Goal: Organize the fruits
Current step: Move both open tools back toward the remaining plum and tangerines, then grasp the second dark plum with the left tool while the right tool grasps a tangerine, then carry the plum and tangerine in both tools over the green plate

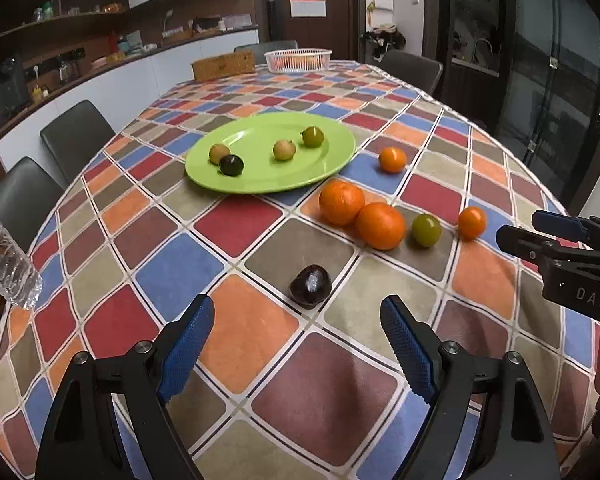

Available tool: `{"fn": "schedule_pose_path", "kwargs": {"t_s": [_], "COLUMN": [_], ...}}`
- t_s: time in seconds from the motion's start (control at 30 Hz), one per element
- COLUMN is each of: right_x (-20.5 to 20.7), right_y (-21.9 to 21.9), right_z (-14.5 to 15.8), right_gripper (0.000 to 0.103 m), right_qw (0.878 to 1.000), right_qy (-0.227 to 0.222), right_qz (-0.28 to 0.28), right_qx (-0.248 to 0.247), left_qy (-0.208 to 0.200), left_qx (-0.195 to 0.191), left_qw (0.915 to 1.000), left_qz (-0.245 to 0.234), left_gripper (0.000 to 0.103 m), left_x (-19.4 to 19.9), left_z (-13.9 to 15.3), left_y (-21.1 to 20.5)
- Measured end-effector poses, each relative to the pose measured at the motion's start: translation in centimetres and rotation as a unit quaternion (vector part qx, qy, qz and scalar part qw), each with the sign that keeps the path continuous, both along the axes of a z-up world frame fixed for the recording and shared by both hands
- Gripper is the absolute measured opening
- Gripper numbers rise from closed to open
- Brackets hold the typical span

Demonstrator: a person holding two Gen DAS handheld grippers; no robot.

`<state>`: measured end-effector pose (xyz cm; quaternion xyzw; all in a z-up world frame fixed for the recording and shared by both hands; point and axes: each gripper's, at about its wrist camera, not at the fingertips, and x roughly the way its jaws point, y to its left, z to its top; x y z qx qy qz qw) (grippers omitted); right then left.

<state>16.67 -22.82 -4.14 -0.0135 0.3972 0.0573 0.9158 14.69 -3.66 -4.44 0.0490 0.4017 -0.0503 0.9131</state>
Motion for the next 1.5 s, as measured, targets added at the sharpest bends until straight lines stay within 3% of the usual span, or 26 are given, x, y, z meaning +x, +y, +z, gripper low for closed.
{"fn": "schedule_pose_path", "kwargs": {"t_s": [0.3,0.53,0.97,1.5], "right_x": [1.9,3.3,5.0,4.0], "right_y": [-0.1,0.0,0.1,0.5], "right_z": [-1.6,-2.1,-3.2,-2.4], "right_gripper": [0.063,0.060,0.041,0.037], "right_qw": [1.000,1.000,0.999,0.999], "right_qy": [0.023,0.025,0.037,0.026], "right_qz": [0.001,0.002,0.013,0.027], "right_qx": [0.012,0.011,0.012,0.014], "left_qy": [0.013,0.028,0.054,0.031], "left_qx": [0.001,-0.016,-0.048,-0.052], "left_qw": [0.9999,0.9994,0.9973,0.9977], "left_qz": [-0.006,-0.008,-0.012,-0.029], "left_gripper": [0.079,0.062,0.030,0.028], "left_x": [1.8,3.0,4.3,3.2], "left_z": [-1.3,-2.0,-2.9,-1.2], "left_y": [-0.2,-0.3,-0.3,-0.6]}}
